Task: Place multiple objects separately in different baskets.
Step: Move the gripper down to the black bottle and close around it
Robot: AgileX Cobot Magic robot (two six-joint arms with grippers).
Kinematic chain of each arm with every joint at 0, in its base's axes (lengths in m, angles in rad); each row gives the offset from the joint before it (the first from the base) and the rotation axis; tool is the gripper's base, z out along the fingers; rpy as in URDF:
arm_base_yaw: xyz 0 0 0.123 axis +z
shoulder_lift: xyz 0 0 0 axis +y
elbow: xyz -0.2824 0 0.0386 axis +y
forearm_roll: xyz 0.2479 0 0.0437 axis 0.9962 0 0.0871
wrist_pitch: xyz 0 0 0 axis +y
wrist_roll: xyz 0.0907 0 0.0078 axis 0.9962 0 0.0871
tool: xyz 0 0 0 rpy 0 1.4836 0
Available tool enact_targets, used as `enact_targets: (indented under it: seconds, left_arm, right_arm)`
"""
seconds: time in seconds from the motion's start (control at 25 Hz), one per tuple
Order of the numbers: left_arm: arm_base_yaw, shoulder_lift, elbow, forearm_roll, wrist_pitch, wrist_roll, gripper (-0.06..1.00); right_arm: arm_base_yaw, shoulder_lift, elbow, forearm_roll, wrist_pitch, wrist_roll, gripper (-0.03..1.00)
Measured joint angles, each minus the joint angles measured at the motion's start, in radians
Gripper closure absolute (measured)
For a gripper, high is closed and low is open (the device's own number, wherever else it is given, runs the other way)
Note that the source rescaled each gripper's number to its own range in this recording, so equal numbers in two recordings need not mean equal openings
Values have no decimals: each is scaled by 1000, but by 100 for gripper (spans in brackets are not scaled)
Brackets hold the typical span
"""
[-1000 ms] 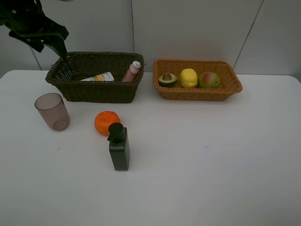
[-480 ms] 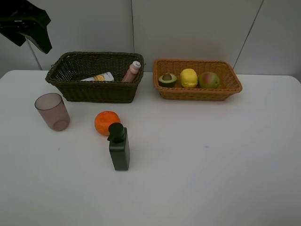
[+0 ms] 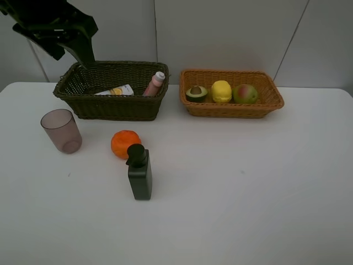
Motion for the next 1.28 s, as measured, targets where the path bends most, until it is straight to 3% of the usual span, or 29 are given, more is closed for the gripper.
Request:
enact_targets:
  seconds: [0.36, 0.6, 0.92, 1.28]
  left_arm:
    - [-185, 35, 0, -4, -37, -68, 11]
    - [-283, 95, 0, -54, -76, -81, 11]
    - [-318, 165, 0, -65, -79, -98, 11]
    - [-326, 230, 0, -41, -37, -301, 11]
  right_arm:
    - [0, 0, 0, 0, 0, 0, -3]
    - [0, 0, 0, 0, 0, 0, -3]
    - [0, 0, 0, 0, 0, 0, -3]
    - [0, 0, 0, 0, 0, 0, -3]
